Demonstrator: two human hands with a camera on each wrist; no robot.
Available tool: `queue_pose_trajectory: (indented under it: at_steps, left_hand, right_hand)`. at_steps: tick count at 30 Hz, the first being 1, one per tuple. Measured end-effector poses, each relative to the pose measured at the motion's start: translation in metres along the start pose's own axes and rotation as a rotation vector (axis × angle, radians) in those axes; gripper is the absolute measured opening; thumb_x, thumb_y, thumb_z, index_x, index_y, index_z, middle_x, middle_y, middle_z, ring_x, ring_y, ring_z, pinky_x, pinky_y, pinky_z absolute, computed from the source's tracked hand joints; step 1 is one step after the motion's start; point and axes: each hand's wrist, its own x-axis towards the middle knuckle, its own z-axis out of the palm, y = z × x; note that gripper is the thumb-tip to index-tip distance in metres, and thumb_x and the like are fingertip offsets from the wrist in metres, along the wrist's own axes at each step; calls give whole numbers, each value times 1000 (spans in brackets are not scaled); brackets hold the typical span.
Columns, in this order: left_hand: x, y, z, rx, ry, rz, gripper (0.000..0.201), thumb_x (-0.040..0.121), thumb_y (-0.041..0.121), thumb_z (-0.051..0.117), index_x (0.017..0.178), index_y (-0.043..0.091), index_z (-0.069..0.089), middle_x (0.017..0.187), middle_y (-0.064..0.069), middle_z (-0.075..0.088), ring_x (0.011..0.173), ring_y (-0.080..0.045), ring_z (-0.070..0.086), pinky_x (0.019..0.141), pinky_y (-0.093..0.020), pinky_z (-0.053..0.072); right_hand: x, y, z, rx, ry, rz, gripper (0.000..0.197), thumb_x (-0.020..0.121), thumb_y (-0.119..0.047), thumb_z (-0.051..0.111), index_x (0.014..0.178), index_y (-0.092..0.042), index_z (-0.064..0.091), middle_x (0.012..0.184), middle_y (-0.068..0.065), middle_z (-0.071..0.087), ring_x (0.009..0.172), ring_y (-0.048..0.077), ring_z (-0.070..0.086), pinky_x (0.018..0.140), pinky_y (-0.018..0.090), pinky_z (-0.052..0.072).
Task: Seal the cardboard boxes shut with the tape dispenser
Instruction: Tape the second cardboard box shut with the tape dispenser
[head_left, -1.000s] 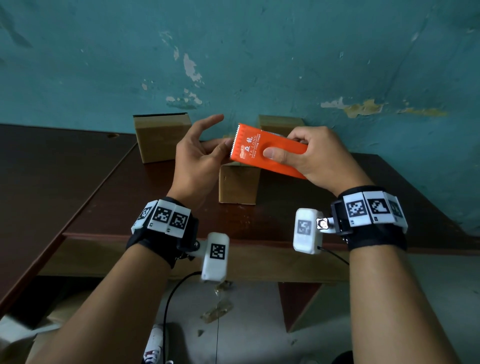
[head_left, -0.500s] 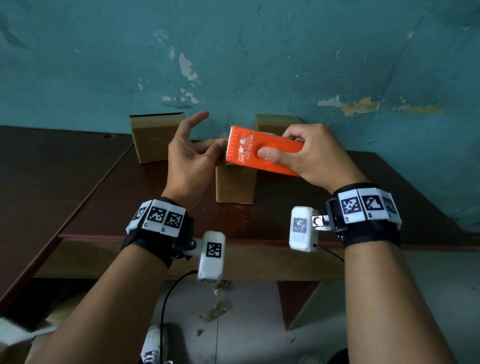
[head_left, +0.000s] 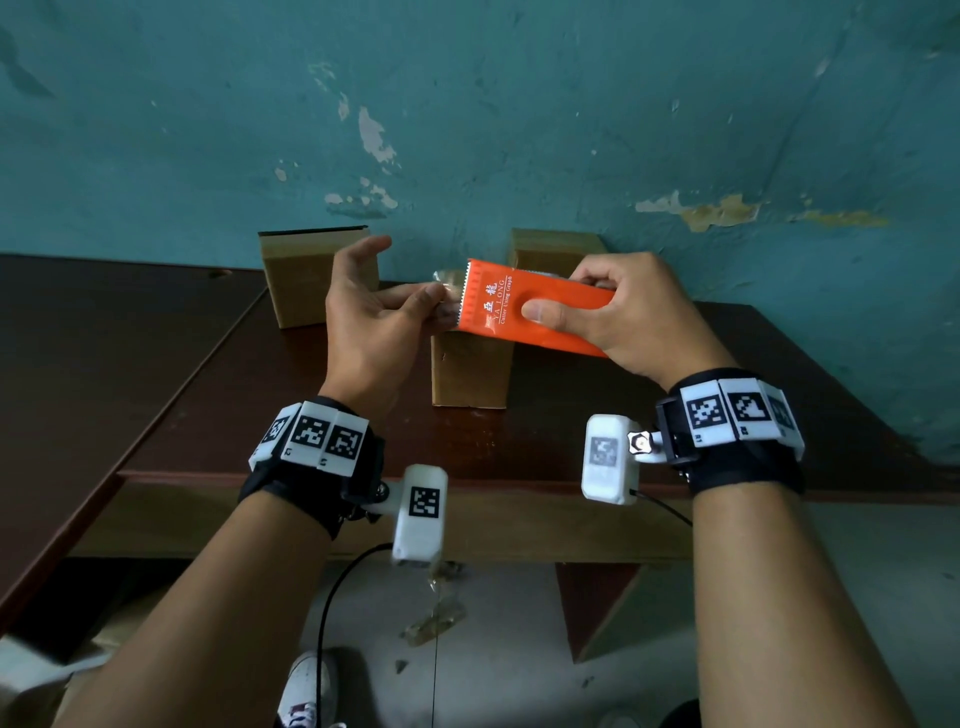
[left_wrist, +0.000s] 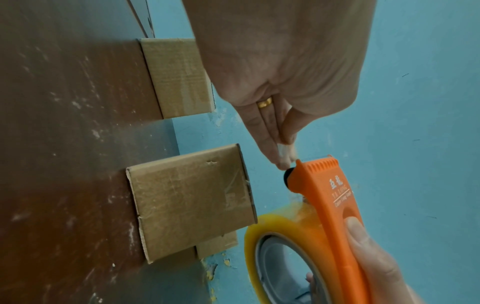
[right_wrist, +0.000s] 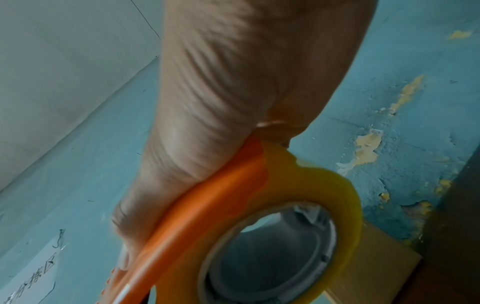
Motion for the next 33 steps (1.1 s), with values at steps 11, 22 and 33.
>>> queue_pose_trajectory:
  at_steps: [11,22,33]
  left_hand:
    - [-3,13,5,-21,118,-43,58,93,-16,68,140,-1,38,70,-5,78,63,-15,77,63,-22,59]
    - [1,15,-1,-36,206,-41,48,91,-16,65,123,11,41,78,-17,77,72,-32,77,74,-43,64]
    - [3,17,-10,-13,248,-104,52,92,-18,60,130,9,37,73,-10,79,70,-26,77,72,-39,66]
  right_hand:
    - [2,0,-1,22,3,-1,50,75,-66,86,81,-18,72,76,-1,70,70,13,66,67,37,54]
    - [4,3,-7,75,43,-30,46,76,-56,90,80,-14,72,70,-6,67,59,0,59,58,18,45]
    - [2,24,-19,98,24,42,48,71,-60,90,80,-15,74,66,-8,69,59,5,64,57,32,54]
